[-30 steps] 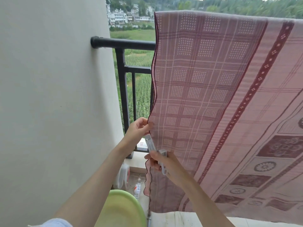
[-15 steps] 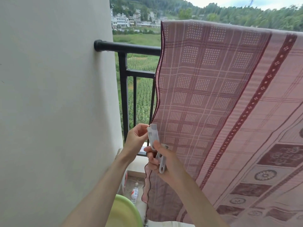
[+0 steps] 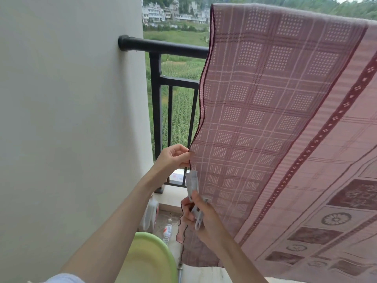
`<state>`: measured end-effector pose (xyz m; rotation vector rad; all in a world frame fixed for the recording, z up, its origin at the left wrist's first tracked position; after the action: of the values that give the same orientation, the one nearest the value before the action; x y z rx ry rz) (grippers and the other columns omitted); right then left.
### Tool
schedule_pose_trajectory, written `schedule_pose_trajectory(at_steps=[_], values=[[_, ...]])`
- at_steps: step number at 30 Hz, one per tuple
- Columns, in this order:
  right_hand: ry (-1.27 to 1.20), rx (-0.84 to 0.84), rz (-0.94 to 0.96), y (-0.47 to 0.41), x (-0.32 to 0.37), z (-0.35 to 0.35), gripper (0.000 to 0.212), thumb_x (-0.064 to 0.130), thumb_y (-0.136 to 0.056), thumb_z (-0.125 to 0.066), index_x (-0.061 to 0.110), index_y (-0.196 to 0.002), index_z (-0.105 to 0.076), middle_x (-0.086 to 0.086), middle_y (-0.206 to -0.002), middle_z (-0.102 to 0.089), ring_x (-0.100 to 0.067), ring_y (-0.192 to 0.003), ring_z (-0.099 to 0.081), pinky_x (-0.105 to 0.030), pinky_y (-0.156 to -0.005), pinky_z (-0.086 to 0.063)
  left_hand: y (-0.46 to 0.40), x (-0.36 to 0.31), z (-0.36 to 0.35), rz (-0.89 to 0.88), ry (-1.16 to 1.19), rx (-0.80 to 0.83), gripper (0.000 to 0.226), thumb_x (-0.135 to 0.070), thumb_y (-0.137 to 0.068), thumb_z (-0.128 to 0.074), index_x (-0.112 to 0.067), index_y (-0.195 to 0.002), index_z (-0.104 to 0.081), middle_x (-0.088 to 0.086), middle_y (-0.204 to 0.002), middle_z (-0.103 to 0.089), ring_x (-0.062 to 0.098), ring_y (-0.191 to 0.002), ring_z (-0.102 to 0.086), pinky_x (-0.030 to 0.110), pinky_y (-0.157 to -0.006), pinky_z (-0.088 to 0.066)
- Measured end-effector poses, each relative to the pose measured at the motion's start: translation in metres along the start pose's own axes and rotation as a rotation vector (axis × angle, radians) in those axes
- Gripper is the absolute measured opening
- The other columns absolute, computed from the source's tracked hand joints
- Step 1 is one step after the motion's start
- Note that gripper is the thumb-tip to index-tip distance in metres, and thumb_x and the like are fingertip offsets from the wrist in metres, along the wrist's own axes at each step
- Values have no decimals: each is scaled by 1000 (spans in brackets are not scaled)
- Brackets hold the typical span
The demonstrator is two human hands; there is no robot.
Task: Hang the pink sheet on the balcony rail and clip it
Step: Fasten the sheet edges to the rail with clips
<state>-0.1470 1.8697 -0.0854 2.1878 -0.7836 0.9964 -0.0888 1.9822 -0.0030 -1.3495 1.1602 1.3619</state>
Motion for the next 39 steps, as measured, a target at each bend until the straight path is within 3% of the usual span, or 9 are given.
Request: schedule_pose_trajectory(at_steps=[4,9,14,19,23,26,30,36,39], values=[[-191,57,65,-19,-3,-16,35,44,-73,-70,9,-66,-69,-4,-60,-50,-7,-43,-40,-18,-45,-40,-2,3,3,58,-59,-50,17,-22,-80,-69,-6,-81,-64,27,-104,-65,29,-91,-63,36,-88,-50],[-324,97,126,-37,-8,-21,46,47,-50,-87,8,-67,-70,-1,-56,-52,-7,-41,-40,-18,-45,-33,6,-2,8,80,-143,-173,19,-28,-79,-69,-11,-72,-67,10,-90,-71,11,-84,-59,23,-75,-40],[-384,122,176,-46,-7,-23,48,47,-49,-87,7,-71,-71,-1,-57,-54,-7,-43,-42,-17,-43,-33,15,-9,9,78,-147,-274,14,-23,-79,-69,-13,-69,-68,-1,-77,-67,2,-75,-55,21,-69,-37],[-355,196,211,-47,5,-25,42,45,-66,-78,7,-84,-69,0,-63,-55,-6,-46,-41,-17,-47,-36,23,-6,4,104,-85,-325,16,-19,-80,-67,-13,-66,-66,-5,-68,-59,3,-68,-49,16,-60,-37],[-365,236,144,-47,-1,-30,48,44,-69,-75,11,-102,-64,1,-67,-60,-7,-50,-44,-20,-53,-40,25,-3,1,103,-98,-292,20,-21,-84,-64,-10,-67,-61,0,-68,-58,-4,-46,-55,7,-38,-38],[-401,247,112,-49,-5,-27,54,43,-70,-76,15,-113,-58,2,-68,-61,-7,-49,-47,-20,-53,-40,25,-3,6,51,-203,-303,22,-30,-82,-66,-9,-79,-62,0,-68,-56,-3,-45,-53,4,-42,-37],[-440,206,92,-55,-6,-26,52,40,-60,-84,16,-97,-56,2,-68,-58,-6,-48,-49,-20,-51,-39,24,-4,10,-15,-271,-309,29,-36,-80,-67,-7,-85,-63,-1,-75,-50,9,-63,-46,4,-48,-36],[-489,165,29,-60,-11,-27,59,38,-50,-89,15,-94,-58,2,-69,-52,-6,-47,-48,-18,-48,-38,24,-8,13,-80,-307,-275,20,-35,-81,-66,-16,-79,-61,-3,-77,-52,10,-65,-47,6,-54,-37],[-426,72,-53,-50,-31,-5,52,27,-50,-89,12,-92,-61,-2,-66,-58,-11,-52,-48,-21,-52,-40,27,7,18,-77,-202,-228,8,-25,-89,-57,-22,-85,-62,-4,-85,-62,9,-78,-55,19,-71,-41]])
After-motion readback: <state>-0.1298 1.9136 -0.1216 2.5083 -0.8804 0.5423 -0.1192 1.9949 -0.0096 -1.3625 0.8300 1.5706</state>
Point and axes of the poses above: each hand's wrist, its own y-axis away from the middle knuckle, its own z-axis out of the back of the hand, x = y × z, the point moved 9 cm from there along -y, towards the middle knuckle
